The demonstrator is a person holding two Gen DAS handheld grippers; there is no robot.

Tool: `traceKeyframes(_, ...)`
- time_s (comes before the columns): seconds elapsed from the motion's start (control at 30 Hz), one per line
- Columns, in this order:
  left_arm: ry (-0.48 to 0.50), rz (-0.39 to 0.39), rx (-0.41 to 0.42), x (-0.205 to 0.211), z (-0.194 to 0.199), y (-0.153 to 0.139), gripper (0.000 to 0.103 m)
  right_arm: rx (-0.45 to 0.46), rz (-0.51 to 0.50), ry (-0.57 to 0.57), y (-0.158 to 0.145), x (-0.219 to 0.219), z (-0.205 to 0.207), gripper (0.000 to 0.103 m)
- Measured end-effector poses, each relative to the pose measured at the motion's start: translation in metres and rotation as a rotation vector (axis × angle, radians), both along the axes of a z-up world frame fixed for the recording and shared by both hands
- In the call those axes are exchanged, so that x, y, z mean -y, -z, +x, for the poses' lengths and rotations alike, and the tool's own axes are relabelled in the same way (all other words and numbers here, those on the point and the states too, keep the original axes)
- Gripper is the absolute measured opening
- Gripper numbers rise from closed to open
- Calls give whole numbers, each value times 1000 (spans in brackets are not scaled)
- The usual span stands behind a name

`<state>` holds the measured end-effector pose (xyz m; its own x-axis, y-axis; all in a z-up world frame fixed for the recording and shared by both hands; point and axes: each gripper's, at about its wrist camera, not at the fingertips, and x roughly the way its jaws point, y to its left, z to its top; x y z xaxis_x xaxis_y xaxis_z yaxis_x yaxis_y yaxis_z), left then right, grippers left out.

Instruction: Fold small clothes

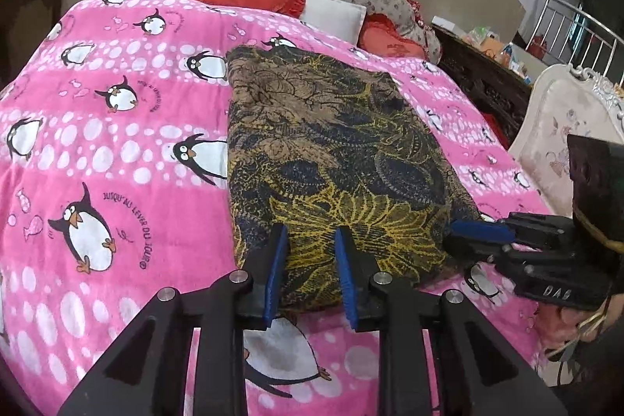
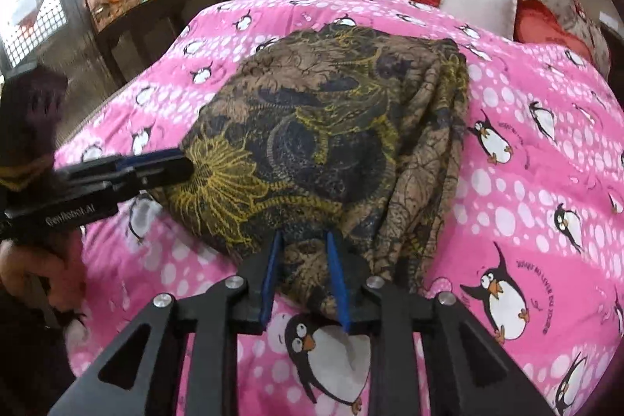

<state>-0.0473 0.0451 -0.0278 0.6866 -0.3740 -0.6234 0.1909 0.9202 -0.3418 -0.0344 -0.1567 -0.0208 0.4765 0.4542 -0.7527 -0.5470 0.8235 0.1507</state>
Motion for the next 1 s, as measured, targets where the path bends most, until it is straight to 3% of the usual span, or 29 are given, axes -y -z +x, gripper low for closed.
traceKeyframes(0.13,0,-37,15,-5,-4,3,5,74,-34,55,-18,10,-4,24)
traceKeyframes(0.23,-5,-10,29,-1,-5,4,5,138,-97,199,-23,40,2,29)
traceKeyframes(0.33,-13,47,46,7,-6,3,5,98,-207,394,2,80,14,30)
traceKeyframes(0.37,-17,64,51,9,-7,3,5,52,-194,423,15,91,16,30)
traceKeyframes(0.47,-22,87,58,12,-8,3,6,38,-77,411,11,105,14,39)
traceKeyframes(0.53,-21,81,60,11,-8,3,6,40,-80,391,13,101,14,50)
traceKeyframes(0.6,-20,74,59,11,-8,3,6,42,-108,352,14,93,13,69)
traceKeyframes(0.67,-19,68,60,10,-7,3,6,43,-143,323,16,81,14,76)
traceKeyframes(1.0,-10,-8,62,1,-8,7,6,42,-163,313,20,76,13,80)
